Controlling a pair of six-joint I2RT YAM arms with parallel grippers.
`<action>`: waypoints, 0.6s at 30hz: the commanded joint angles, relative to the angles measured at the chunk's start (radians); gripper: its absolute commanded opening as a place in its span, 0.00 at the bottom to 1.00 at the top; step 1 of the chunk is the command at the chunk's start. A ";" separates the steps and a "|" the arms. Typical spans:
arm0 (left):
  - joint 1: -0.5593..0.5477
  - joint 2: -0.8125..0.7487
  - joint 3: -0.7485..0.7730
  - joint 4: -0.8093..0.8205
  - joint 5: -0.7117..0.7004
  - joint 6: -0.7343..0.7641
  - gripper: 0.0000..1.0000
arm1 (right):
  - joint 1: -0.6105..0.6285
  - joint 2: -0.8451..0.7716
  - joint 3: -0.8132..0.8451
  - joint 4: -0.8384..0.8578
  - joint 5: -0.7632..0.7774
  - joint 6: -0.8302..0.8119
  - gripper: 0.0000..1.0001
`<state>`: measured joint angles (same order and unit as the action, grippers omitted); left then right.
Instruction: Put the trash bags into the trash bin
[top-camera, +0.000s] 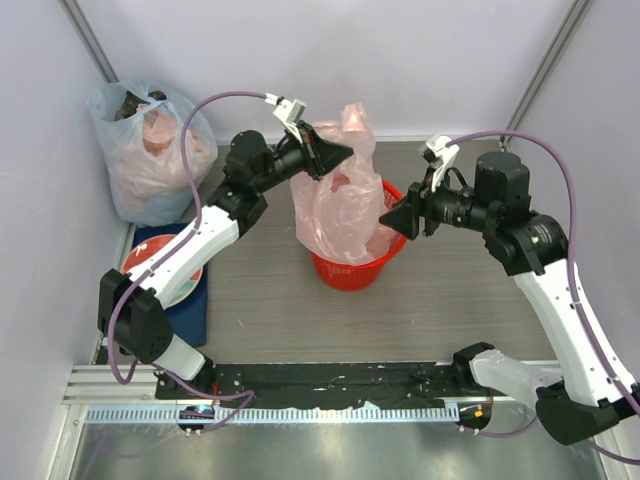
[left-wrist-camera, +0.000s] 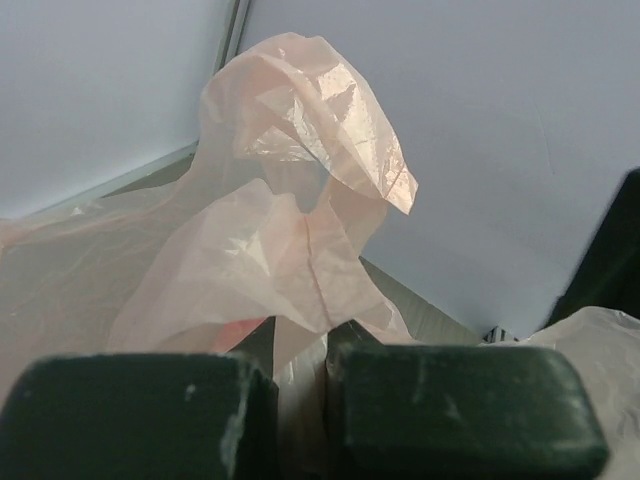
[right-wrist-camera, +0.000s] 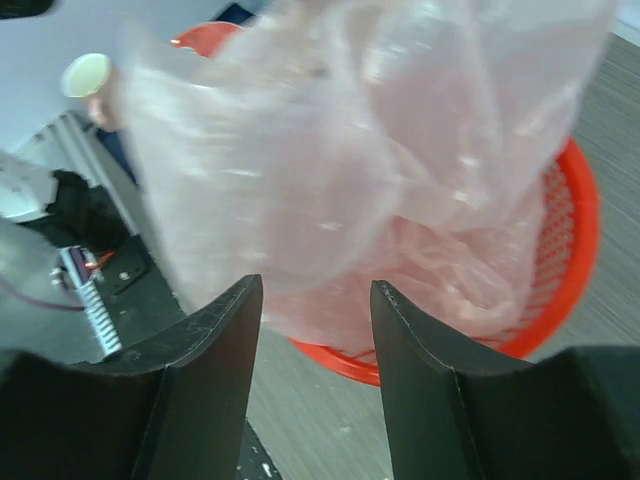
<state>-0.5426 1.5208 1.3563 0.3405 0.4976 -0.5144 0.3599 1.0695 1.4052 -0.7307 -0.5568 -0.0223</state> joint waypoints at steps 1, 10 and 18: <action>-0.046 0.016 0.059 -0.046 -0.134 0.105 0.00 | 0.049 -0.042 -0.023 0.062 -0.137 0.045 0.52; -0.097 0.065 0.128 -0.066 -0.200 0.154 0.00 | 0.258 0.019 -0.147 0.120 0.038 -0.096 0.45; -0.102 0.016 0.075 -0.011 0.024 0.065 0.00 | 0.249 0.104 -0.248 0.215 0.426 -0.071 0.42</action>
<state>-0.6395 1.5944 1.4433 0.2596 0.3882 -0.3954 0.6132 1.2049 1.1801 -0.5945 -0.3286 -0.0956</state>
